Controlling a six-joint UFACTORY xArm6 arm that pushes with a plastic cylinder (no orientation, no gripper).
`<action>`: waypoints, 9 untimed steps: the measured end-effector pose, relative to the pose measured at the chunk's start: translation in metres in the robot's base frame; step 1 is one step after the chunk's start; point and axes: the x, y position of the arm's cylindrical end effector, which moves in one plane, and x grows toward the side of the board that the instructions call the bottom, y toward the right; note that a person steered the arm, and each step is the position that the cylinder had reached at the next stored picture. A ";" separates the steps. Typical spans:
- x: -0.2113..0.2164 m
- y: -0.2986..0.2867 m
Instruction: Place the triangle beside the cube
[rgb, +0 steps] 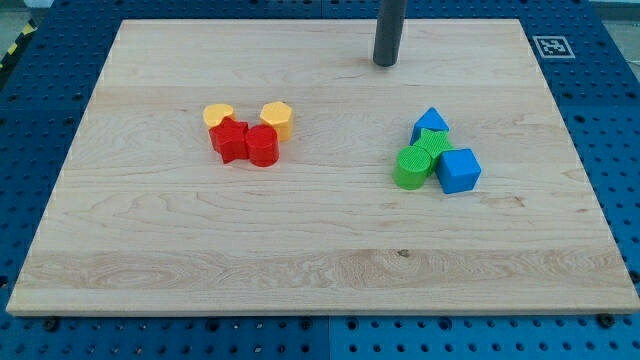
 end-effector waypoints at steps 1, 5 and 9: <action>0.000 0.006; 0.003 0.012; 0.138 0.067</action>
